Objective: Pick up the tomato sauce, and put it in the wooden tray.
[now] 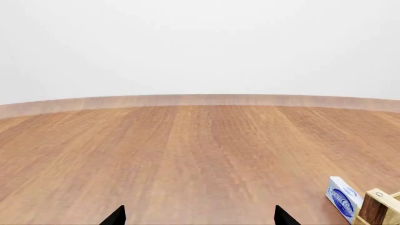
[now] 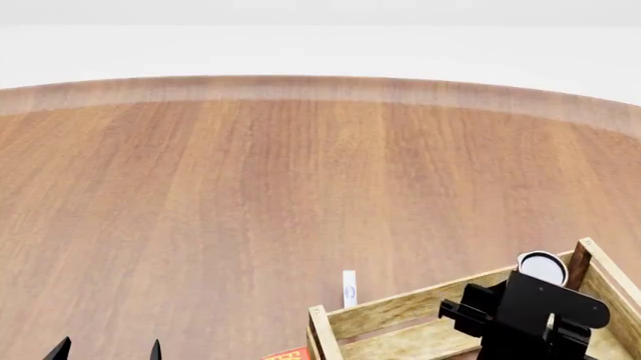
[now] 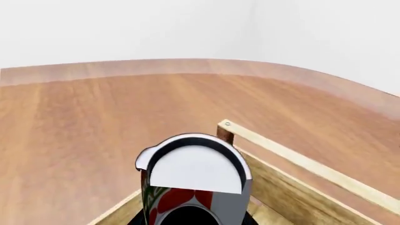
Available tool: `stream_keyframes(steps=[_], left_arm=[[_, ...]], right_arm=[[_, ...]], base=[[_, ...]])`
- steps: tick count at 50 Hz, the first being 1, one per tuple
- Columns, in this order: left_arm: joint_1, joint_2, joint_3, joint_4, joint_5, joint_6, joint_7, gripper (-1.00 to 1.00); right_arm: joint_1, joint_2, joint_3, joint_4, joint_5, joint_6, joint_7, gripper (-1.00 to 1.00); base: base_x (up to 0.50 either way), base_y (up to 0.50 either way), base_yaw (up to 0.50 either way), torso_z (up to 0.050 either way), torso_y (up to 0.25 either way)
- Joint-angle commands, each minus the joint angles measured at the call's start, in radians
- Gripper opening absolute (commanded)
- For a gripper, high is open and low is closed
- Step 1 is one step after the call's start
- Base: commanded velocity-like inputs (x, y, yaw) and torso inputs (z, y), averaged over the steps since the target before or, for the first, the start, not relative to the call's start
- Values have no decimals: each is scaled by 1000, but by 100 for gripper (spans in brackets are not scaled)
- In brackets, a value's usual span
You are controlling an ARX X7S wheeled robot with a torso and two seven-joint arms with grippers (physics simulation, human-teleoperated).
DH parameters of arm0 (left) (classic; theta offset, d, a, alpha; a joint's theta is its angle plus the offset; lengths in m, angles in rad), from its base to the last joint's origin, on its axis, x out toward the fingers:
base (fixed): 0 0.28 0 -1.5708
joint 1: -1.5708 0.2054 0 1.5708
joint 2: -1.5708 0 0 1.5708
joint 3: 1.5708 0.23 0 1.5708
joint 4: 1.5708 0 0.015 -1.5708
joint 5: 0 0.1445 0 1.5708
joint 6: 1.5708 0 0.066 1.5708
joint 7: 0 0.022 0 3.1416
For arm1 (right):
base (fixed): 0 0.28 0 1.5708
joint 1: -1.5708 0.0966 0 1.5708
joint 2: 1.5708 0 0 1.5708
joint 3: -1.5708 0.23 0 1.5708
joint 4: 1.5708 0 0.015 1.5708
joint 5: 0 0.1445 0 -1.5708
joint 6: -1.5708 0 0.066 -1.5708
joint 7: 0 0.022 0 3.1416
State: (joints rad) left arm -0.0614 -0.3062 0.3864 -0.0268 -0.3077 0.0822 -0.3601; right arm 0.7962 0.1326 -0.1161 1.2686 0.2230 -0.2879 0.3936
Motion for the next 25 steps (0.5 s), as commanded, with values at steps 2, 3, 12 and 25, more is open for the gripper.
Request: stream_keyframes(steps=[2,3,12,25], left_arm=[[-1,-2,3,0,-2,1,-2,100],[-1,-2,3,0,-2,1,-2,100],[-2,-3,5,-1,-3,2,-4,100],[-2,-5,8,-1,-5,3,-6,100]], right_arm=[[19,-14,135,40,-140,27,-23,-100],[19,-14,143,40,-148,30,-24,-100],[13,-18,193,40,-192,58,-35,-100],[-4,-18,197,40,-232,84,7,-100]], base=[[0,0,0,0,0],[0,0,0,0,0],[0,0,0,0,0],[0,0,0,0,1]])
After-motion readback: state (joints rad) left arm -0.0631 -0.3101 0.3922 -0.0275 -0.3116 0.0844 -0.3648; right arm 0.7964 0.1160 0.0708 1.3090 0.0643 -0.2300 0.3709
